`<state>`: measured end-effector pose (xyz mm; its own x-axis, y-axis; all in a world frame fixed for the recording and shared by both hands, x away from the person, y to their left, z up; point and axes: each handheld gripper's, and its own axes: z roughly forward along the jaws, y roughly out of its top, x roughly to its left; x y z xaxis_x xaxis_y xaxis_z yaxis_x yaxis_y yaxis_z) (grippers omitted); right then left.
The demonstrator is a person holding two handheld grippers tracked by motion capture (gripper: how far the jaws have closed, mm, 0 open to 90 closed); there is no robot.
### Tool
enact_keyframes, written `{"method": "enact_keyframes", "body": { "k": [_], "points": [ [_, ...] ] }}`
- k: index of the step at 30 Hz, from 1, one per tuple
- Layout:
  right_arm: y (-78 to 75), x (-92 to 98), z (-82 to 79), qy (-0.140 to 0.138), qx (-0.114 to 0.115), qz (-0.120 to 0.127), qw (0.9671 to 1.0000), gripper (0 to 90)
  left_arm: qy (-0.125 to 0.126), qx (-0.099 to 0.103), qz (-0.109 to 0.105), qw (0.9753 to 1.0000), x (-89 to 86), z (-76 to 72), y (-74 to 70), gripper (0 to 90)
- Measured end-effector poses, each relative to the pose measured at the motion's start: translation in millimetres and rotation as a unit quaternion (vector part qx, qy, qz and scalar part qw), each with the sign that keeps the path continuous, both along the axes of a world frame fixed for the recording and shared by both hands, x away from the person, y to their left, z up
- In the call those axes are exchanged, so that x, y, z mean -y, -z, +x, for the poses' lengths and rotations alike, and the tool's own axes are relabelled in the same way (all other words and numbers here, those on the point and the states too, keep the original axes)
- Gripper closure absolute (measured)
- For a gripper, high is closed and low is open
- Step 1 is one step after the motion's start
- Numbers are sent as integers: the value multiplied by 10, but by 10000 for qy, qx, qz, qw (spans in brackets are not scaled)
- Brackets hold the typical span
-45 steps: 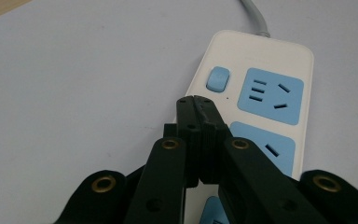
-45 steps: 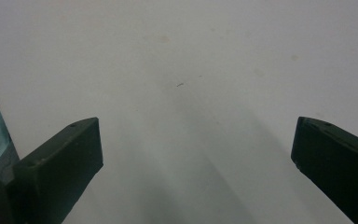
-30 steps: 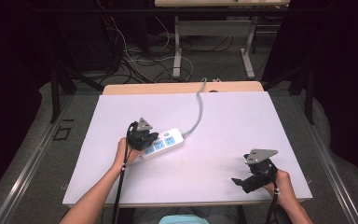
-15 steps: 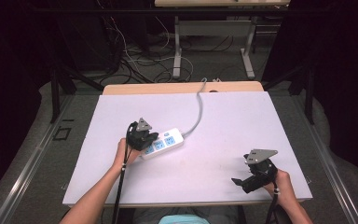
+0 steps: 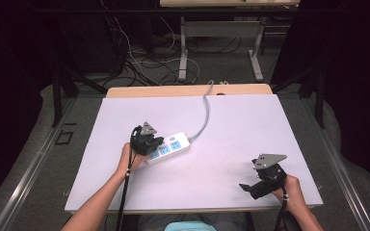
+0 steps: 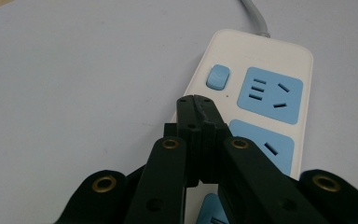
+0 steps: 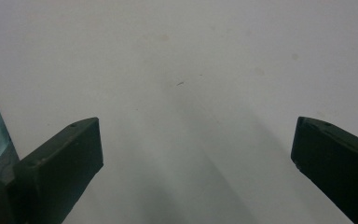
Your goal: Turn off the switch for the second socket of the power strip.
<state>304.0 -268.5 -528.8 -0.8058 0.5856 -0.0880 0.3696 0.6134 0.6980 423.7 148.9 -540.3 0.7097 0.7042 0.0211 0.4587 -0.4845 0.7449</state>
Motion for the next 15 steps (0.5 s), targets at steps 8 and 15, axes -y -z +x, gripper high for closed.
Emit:
{"method": "enact_keyframes", "body": {
  "k": [8,15],
  "points": [
    [0,-2,-4,28,-27,8,10000,13,8,1,-1,10000,-4,1,0,900],
    [0,-2,-4,26,-29,12,10000,12,0,-4,-8,10000,-5,2,2,900]
  ]
}}
